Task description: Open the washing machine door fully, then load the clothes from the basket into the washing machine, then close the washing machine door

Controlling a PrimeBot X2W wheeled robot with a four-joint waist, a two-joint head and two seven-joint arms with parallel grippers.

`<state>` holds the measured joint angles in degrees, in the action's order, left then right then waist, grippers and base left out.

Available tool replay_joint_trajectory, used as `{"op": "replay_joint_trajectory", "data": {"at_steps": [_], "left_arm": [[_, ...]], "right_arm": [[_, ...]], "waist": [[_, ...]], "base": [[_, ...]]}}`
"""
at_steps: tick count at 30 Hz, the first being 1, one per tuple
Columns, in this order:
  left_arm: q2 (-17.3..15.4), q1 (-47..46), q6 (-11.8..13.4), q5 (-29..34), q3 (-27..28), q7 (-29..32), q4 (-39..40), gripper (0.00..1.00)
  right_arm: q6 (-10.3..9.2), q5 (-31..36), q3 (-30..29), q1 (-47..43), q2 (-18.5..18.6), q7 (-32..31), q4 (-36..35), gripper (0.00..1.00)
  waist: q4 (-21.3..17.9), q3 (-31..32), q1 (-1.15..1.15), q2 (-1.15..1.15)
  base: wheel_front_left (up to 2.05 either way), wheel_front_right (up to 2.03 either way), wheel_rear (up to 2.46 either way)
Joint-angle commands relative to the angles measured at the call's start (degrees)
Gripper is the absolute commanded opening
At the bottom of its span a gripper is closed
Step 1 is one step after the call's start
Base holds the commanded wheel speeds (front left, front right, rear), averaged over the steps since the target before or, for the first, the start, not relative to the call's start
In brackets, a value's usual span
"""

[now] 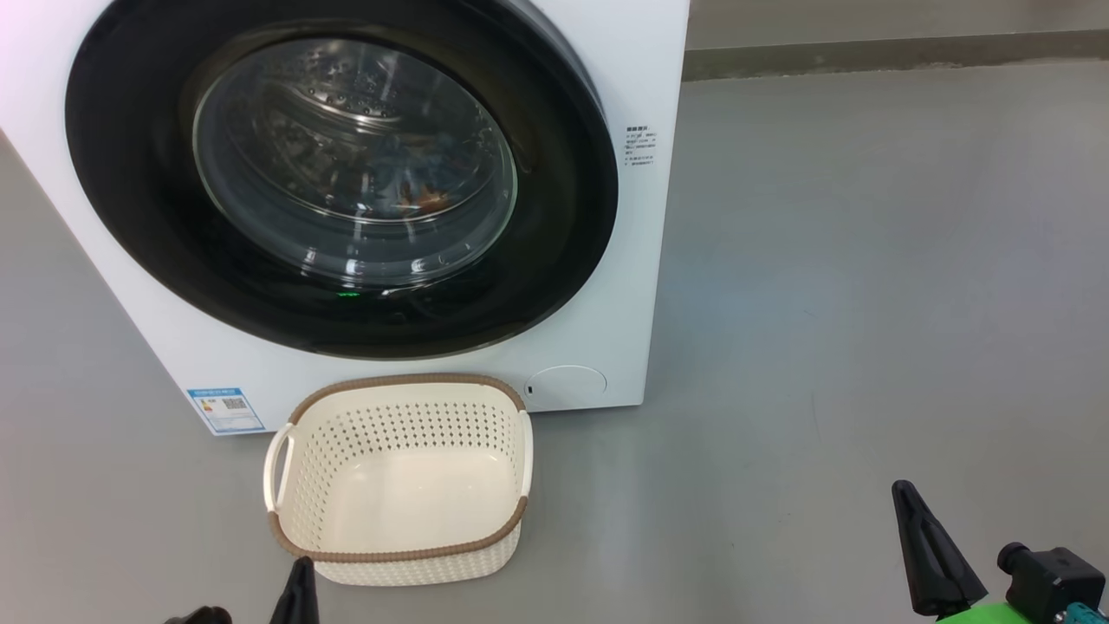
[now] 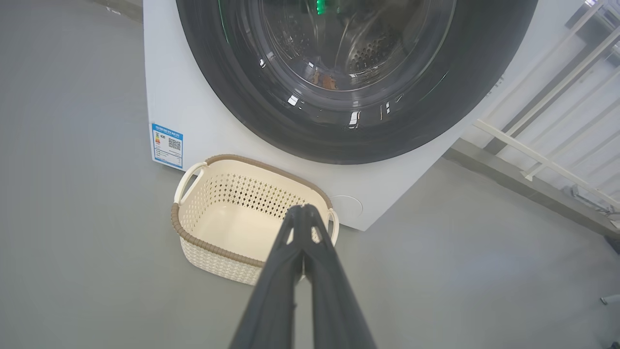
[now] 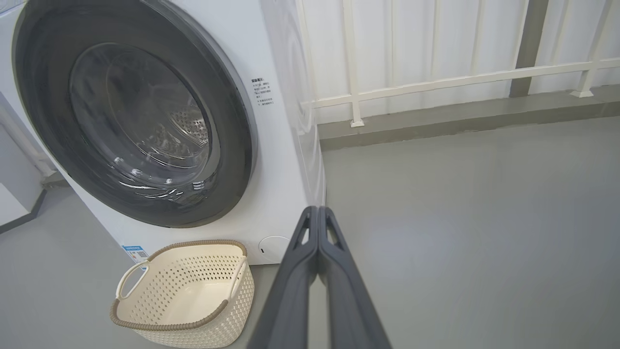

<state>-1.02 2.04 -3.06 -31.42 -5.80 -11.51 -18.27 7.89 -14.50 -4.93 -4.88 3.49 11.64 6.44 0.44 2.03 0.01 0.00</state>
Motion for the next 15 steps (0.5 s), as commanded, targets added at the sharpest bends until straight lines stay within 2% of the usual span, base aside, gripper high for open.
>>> {"op": "replay_joint_trajectory", "data": {"at_steps": [1, 15], "left_arm": [[-0.56, -2.36, -0.44, -1.4, 0.88, 0.22, 1.6, 0.0], [-0.73, -3.14, -0.97, -9.26, 2.39, 2.57, 1.94, 0.0]], "right_arm": [[-0.06, -1.55, -0.16, 2.03, 0.15, -0.22, -1.15, 0.0], [-0.11, -11.63, -0.35, 3.23, 0.05, -2.59, 0.0, 0.0]], "waist": [[0.0, -0.02, -0.01, 0.0], [-0.06, -0.31, -0.01, 0.0]], "base": [[0.0, 0.0, 0.0], [0.0, 0.0, 0.0]]}}
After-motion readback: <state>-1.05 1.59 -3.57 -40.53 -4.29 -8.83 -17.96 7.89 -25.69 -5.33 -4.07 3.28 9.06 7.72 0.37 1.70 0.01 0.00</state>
